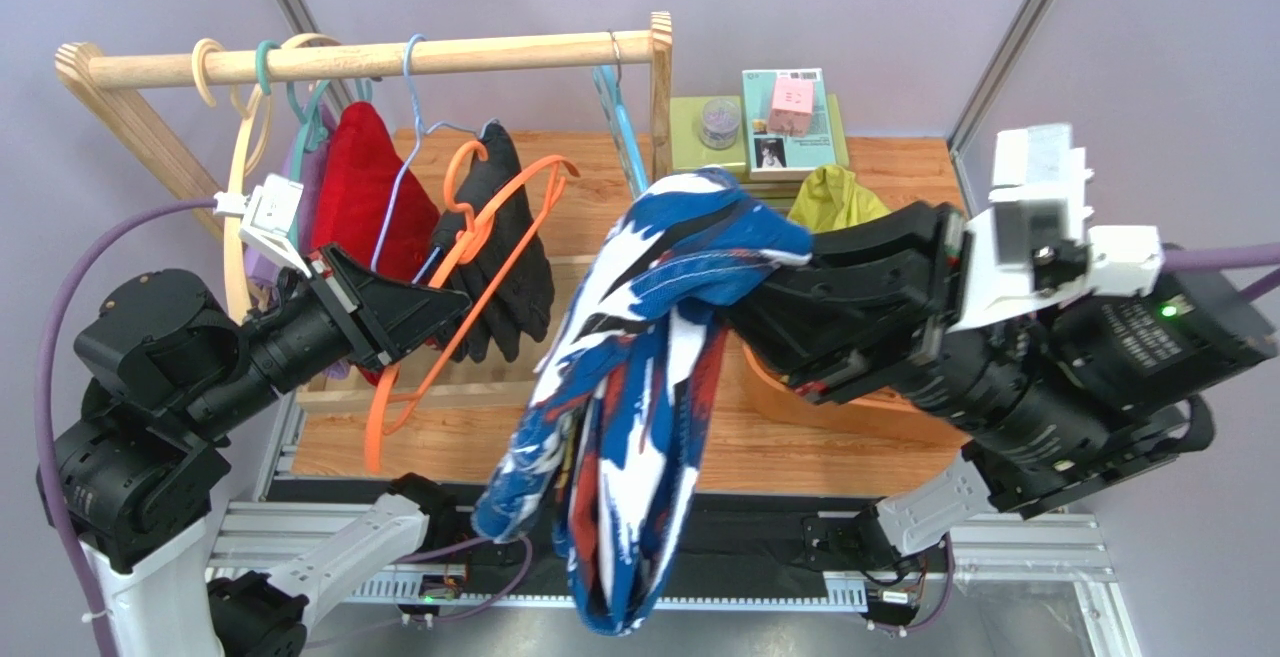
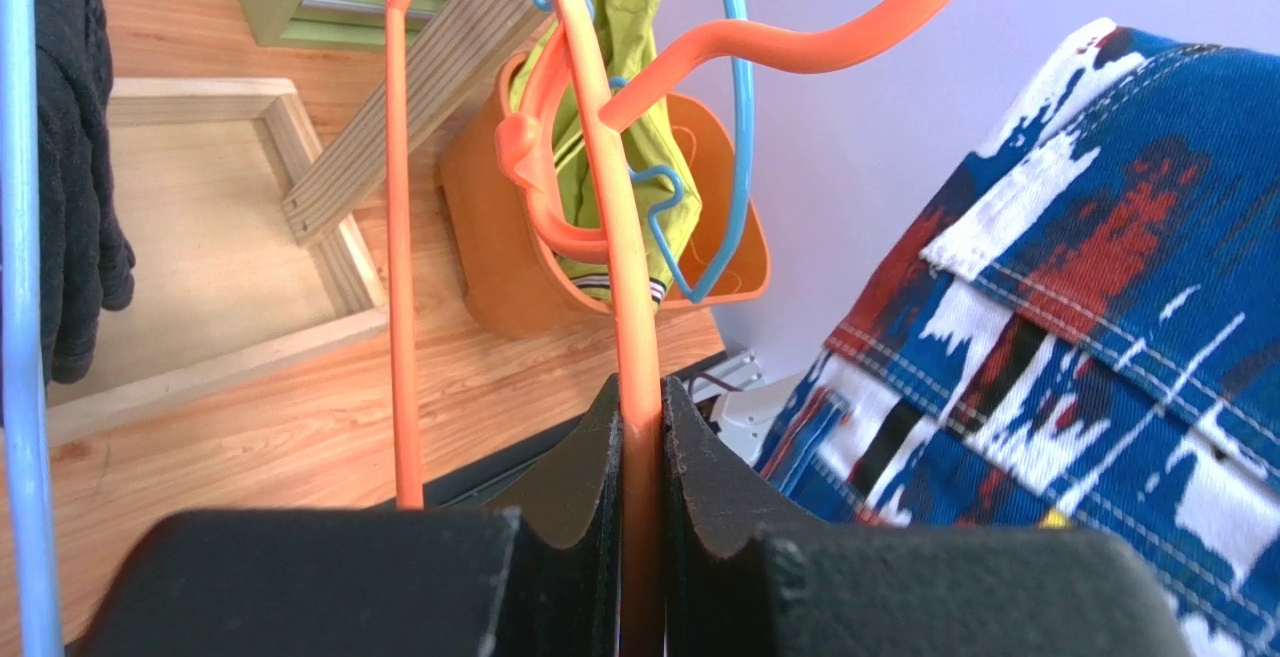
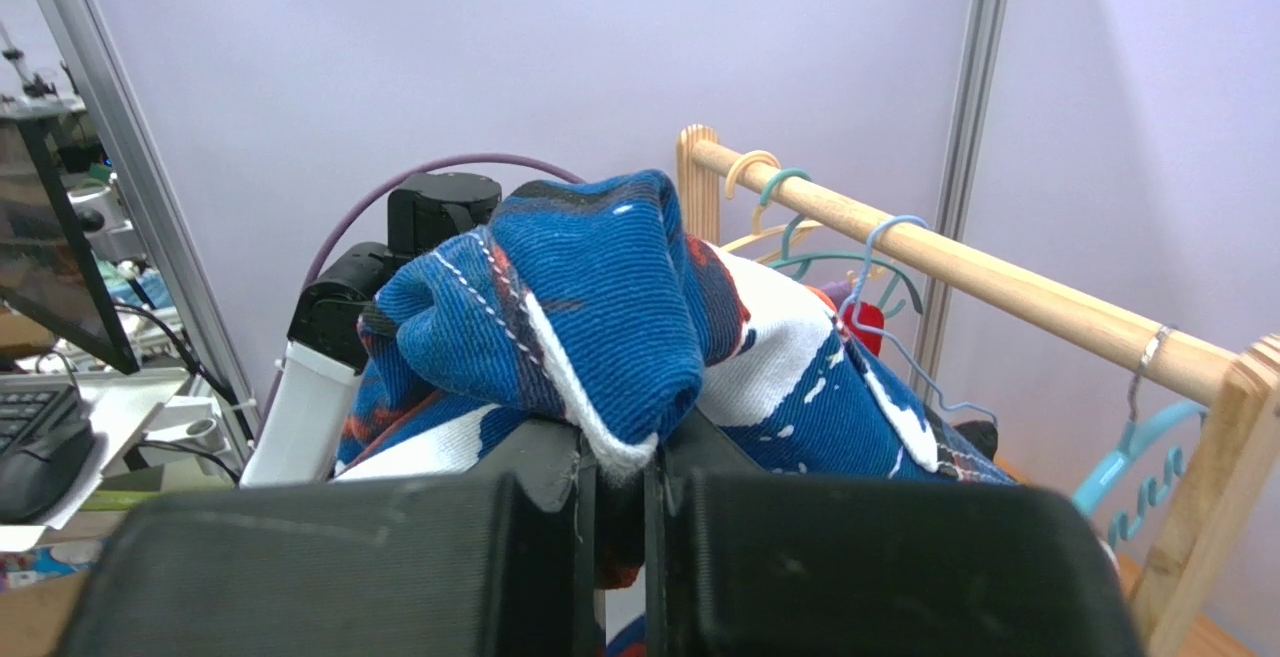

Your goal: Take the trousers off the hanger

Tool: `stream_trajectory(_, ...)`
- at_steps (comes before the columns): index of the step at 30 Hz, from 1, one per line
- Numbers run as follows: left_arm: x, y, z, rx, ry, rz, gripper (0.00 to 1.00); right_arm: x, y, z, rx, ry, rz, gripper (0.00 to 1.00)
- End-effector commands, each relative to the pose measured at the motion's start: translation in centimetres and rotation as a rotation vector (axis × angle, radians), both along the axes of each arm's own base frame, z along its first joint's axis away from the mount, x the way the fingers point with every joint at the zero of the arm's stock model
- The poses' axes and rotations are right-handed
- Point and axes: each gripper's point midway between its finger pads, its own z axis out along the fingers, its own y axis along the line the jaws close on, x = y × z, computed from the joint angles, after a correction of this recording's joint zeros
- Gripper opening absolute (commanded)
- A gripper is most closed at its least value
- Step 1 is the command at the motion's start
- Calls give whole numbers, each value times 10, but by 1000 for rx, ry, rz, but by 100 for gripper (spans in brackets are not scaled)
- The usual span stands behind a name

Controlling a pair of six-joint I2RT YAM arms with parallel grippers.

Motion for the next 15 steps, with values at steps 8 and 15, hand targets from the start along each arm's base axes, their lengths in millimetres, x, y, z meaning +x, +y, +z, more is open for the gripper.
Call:
stream_trajectory(8, 5, 1, 10, 7, -39, 11, 0, 4, -31, -38, -44, 183, 70, 0)
stream_trajectory(15, 8, 1, 6, 18, -31, 16, 0, 9, -48, -88, -146, 286, 61, 0)
